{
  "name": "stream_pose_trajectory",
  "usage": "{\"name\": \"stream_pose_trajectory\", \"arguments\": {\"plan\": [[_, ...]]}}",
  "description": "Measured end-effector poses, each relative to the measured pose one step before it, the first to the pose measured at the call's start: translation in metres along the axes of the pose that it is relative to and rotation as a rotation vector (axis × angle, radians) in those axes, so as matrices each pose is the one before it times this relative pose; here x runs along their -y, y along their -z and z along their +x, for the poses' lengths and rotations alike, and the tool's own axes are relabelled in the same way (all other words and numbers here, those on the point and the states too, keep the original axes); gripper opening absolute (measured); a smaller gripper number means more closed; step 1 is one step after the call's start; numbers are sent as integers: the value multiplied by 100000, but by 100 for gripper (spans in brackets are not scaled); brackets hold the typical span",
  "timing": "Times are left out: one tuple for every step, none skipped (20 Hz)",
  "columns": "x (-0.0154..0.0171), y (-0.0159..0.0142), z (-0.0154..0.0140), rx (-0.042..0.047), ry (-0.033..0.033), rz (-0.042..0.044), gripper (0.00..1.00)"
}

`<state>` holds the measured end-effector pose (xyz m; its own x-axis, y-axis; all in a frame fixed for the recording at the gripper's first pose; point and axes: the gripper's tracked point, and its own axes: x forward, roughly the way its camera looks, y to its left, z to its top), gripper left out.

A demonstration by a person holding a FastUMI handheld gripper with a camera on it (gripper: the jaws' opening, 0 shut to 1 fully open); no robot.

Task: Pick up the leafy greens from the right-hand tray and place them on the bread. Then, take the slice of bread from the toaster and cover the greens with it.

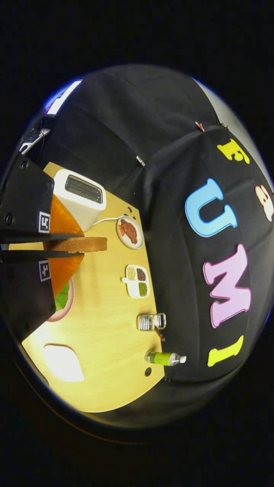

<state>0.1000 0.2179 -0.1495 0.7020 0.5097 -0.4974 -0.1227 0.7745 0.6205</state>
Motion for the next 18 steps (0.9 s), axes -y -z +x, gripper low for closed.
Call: {"name": "stream_pose_trajectory", "arguments": {"plan": [[1151,984,255,-1658,1366,1140,11],[575,702,227,-1491,543,1444,11],[651,736,291,-1066,278,1547,11],[624,605,338,-1046,641,1552,11],[705,607,286,-906,660,1292,11],[158,367,370,-788,677,1095,11],[366,549,352,-1203,251,1414,11],[223,444,361,-397,-102,1428,11],[315,587,423,-764,288,1585,11],[273,800,347,-1283,99,1947,11],[235,794,392,-1226,92,1499,11],[118,808,362,-1272,-294,1254,11],[220,649,254,-759,-412,750,11],[59,453,484,-597,-564,543,11],[-2,243,436,75,-987,448,11],[91,303,496,-165,-869,268,11],[216,269,540,-348,-836,621,11],[635,242,432,-429,439,-383,11]]}}
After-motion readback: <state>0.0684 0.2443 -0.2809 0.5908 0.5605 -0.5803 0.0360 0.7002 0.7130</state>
